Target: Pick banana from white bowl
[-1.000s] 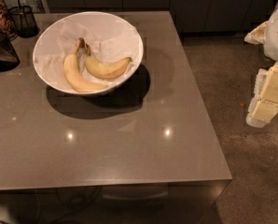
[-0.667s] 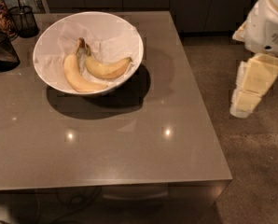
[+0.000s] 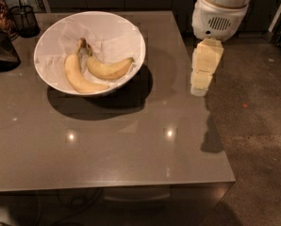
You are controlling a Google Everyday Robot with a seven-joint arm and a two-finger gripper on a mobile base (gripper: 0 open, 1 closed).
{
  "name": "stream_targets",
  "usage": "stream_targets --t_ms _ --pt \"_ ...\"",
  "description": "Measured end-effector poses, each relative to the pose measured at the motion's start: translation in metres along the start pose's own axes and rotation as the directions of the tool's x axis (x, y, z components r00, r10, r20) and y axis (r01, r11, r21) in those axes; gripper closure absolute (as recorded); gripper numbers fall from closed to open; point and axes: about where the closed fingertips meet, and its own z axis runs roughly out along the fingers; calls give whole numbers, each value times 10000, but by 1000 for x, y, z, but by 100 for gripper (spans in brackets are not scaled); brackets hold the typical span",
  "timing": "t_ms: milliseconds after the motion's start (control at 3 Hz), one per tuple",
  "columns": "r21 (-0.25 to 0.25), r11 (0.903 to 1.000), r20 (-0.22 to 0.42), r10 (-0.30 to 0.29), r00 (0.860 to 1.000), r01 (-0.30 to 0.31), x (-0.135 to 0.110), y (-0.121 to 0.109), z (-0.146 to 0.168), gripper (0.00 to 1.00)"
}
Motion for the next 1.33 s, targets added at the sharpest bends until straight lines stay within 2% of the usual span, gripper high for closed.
stream_targets --t_ms 667,1000,1333 --pt "477 9987 406 -209 9990 190 -29 -11 -3 0" --pt "498 9981 370 -385 9986 366 -60 -19 -9 0" --pt "735 9959 392 -555 9977 525 -105 -36 -12 0"
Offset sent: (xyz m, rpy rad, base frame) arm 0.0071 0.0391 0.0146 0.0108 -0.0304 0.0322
